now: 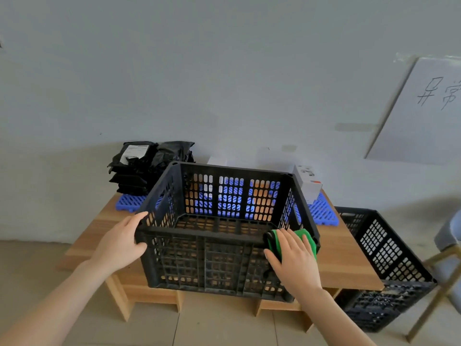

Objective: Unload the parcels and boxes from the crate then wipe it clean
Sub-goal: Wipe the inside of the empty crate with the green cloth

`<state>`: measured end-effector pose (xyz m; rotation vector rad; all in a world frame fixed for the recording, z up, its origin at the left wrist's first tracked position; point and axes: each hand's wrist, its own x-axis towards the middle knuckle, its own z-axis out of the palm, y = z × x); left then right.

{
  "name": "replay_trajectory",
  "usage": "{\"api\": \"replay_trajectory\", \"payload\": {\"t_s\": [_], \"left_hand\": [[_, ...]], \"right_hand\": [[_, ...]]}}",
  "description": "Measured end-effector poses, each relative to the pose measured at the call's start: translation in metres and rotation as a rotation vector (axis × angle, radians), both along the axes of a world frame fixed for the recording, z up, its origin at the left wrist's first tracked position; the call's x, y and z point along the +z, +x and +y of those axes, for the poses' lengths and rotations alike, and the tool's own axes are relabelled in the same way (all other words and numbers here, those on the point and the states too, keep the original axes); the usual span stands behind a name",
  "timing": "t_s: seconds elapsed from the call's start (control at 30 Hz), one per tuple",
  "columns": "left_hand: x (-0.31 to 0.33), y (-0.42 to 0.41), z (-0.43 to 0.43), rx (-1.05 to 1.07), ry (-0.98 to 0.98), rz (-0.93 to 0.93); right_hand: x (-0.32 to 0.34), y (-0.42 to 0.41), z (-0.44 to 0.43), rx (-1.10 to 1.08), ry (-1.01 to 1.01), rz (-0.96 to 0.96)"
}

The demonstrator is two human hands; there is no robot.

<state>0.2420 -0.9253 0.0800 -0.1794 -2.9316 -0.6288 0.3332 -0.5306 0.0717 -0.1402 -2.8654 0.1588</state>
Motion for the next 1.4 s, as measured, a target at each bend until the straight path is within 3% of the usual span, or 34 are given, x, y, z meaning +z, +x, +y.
{"api": "replay_trajectory", "payload": {"t_s": [0.37,0.63,0.8,0.9,1.03,1.17,1.4], "left_hand": [[0.004,-0.004,-0.019,0.011,0.304,0.01],[-0.017,-0.007,-0.046,0.018,0.25,0.13],[-0.021,-0.008,-0.046,0.119,0.259,0.138],[-0.02,-0.006,-0.041,0.18,0.287,0.15],[-0.015,-0.001,-0.03,0.251,0.273,0.165],[-0.016,0.004,-0.014,0.327,0.269,0.174],[-0.011,-0.001,0.028,0.433,0.238,0.195]], "right_hand": [[0.014,-0.081,-0.163,0.539,-0.055,-0.1],[0.034,-0.139,-0.232,0.877,-0.143,-0.213],[0.054,-0.173,-0.235,0.951,-0.342,-0.052],[0.059,-0.198,-0.235,1.006,-0.198,0.049],[0.046,-0.213,-0.235,1.158,0.038,-0.107],[0.023,-0.22,-0.233,1.326,0.019,-0.222],[0.007,-0.277,-0.222,1.418,0.039,-0.137]]}}
